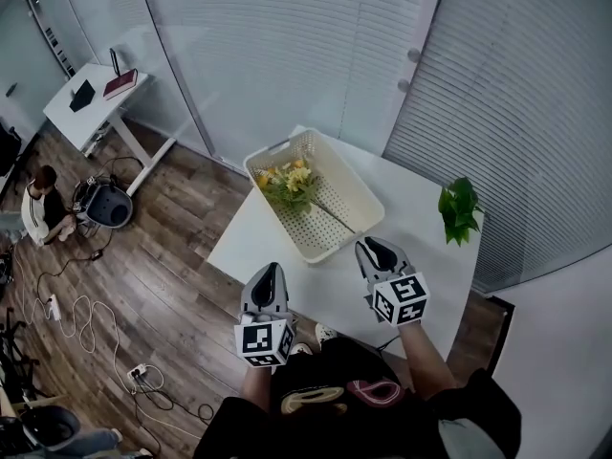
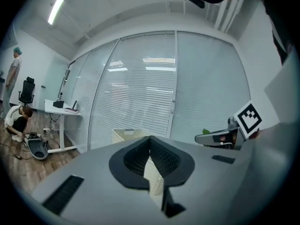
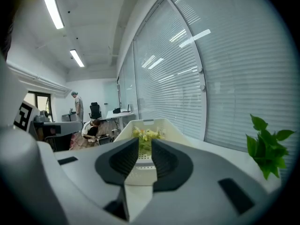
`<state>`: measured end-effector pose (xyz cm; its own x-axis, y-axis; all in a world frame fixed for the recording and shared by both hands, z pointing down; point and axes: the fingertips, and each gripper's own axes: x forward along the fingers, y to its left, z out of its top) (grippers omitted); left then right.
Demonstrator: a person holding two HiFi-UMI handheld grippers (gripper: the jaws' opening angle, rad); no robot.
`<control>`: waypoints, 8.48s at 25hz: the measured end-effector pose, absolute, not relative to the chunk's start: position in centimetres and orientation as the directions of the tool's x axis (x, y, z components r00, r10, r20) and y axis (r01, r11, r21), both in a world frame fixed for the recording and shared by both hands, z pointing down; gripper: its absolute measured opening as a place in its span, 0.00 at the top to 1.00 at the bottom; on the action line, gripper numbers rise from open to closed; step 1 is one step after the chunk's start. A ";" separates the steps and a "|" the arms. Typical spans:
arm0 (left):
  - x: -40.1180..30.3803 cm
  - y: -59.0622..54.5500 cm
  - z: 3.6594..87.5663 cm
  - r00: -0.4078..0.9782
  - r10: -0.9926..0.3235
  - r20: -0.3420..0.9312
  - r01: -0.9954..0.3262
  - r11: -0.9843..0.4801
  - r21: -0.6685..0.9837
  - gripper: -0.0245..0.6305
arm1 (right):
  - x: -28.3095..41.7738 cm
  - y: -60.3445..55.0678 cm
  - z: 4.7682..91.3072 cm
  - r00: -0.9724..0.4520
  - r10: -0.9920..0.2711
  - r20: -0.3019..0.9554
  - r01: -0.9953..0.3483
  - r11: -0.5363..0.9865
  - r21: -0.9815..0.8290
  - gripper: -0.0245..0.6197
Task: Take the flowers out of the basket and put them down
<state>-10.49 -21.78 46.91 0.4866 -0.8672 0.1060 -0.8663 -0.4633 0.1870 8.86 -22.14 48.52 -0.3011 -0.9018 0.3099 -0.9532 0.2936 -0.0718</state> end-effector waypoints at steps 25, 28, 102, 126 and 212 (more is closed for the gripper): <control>-12.9 -23.6 47.5 0.363 -0.919 0.151 -0.929 -0.345 0.131 0.94 | 5.0 -36.7 51.3 -0.511 -0.644 0.569 -0.826 0.552 -0.117 0.64; -13.1 -23.5 47.7 0.355 -0.922 0.156 -0.932 -0.335 0.143 0.94 | 4.5 -37.9 52.3 -0.517 -0.609 0.601 -0.815 0.564 -0.130 0.64; -13.3 -29.0 51.2 0.281 -0.886 0.368 -0.958 -0.238 0.157 0.94 | 3.9 -44.6 67.6 -0.333 -0.427 0.841 -0.837 0.544 -0.055 0.89; -12.9 -27.7 51.0 0.306 -0.873 0.379 -0.951 -0.262 0.166 0.94 | 3.6 -43.9 59.3 -0.395 -0.511 0.763 -0.813 0.582 -0.032 0.90; 3.5 -16.7 47.3 0.736 -0.645 0.205 -0.676 -0.717 0.169 0.94 | 24.4 -14.2 47.7 0.107 -0.822 0.559 -0.983 -0.003 0.183 0.90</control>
<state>3.47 -16.68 47.28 0.7360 -0.6453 0.2047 -0.6759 -0.7172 0.1694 24.38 -14.23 47.68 0.1070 -0.8219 0.5595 -0.9831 -0.0033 0.1832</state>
